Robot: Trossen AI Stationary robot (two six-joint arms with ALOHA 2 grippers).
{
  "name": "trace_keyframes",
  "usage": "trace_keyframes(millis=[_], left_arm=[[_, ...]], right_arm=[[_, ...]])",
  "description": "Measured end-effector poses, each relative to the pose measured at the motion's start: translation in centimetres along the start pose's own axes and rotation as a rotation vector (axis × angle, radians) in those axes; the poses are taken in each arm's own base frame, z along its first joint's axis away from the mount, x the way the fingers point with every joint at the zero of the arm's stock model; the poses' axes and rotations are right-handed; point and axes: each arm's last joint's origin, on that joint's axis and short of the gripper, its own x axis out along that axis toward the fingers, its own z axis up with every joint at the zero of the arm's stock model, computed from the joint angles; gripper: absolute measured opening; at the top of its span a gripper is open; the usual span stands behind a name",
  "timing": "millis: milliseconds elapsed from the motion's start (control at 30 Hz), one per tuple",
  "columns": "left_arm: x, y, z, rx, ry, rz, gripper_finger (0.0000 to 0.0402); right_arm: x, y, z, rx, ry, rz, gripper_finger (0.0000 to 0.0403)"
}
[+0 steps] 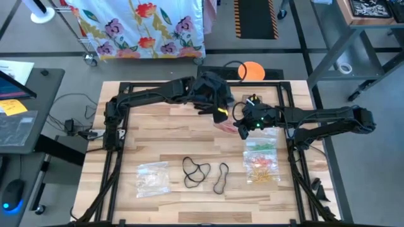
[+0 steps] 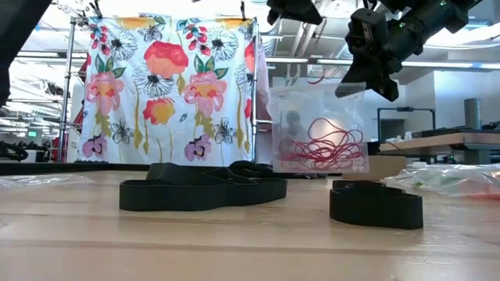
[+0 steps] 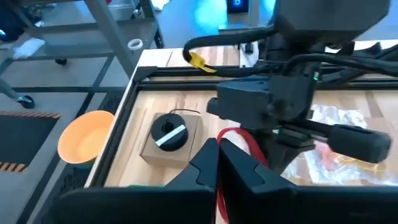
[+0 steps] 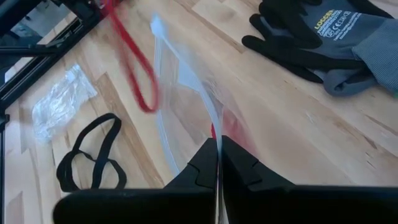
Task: Sort rubber bands
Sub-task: Put the red rubber band into the transparent zip bag
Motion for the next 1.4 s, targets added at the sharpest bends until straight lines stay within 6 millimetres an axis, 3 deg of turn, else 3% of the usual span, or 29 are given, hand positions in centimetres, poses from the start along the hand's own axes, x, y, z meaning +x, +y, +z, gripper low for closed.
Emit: trace_keyframes(millis=[733,1067,1267,1400], left_arm=[[-0.2,-2.6,-0.5,0.048,0.078,-0.096,0.0000],[3.5,-3.7,-5.4,0.126,0.174,-0.111,0.0000],[3.8,-3.8,-5.6,0.150,0.145,-0.117,0.0000],[3.7,-3.9,-5.9,0.132,0.155,-0.246,0.0000]], right_arm=[[0.0,0.0,0.0,0.000,-0.005,0.004,0.0011],[0.0,0.0,0.1,0.000,-0.005,0.004,0.0011],[0.0,0.0,0.1,0.001,-0.006,0.003,0.0011],[0.0,0.0,0.1,0.001,-0.006,0.003,0.0011]])
